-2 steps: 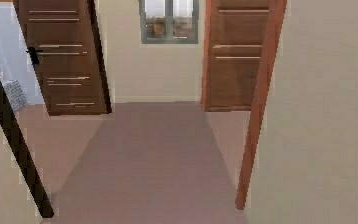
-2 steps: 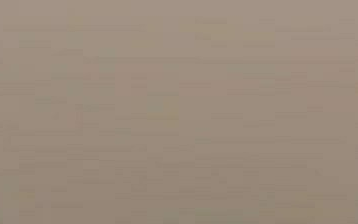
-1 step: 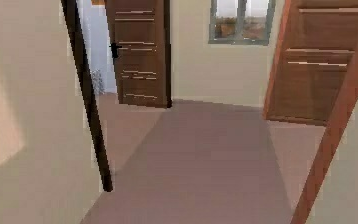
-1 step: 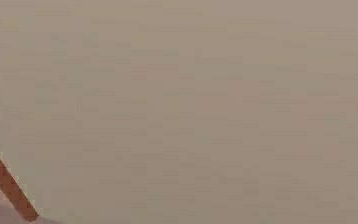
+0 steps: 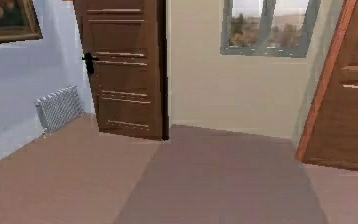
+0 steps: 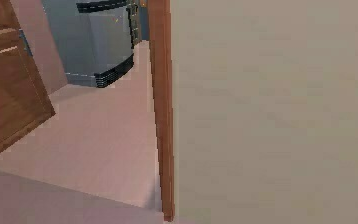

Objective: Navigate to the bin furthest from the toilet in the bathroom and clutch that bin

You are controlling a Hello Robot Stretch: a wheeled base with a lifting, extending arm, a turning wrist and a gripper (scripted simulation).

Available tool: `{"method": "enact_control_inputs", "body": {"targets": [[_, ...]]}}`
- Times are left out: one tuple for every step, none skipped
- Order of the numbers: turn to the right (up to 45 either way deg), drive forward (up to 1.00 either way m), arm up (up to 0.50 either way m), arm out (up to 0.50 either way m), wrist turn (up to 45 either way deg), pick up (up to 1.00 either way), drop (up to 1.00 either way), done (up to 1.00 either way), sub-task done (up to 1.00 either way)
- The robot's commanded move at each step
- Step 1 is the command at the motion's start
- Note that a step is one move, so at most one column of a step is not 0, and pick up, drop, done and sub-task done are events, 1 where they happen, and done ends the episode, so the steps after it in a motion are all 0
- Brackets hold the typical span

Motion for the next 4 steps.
{"method": "enact_control_inputs", "body": {"targets": [[-6.0, 0.00, 0.00, 0.00, 0.0, 0.00, 0.00, 0.00, 0.00], [0.0, 0.55, 0.00, 0.00, 0.0, 0.00, 0.00, 0.00, 0.00], [-24.0, 0.00, 0.00, 0.00, 0.0, 0.00, 0.00, 0.00, 0.00], [0.0, 0.45, 0.00, 0.00, 0.0, 0.00, 0.00, 0.00, 0.00]]}}
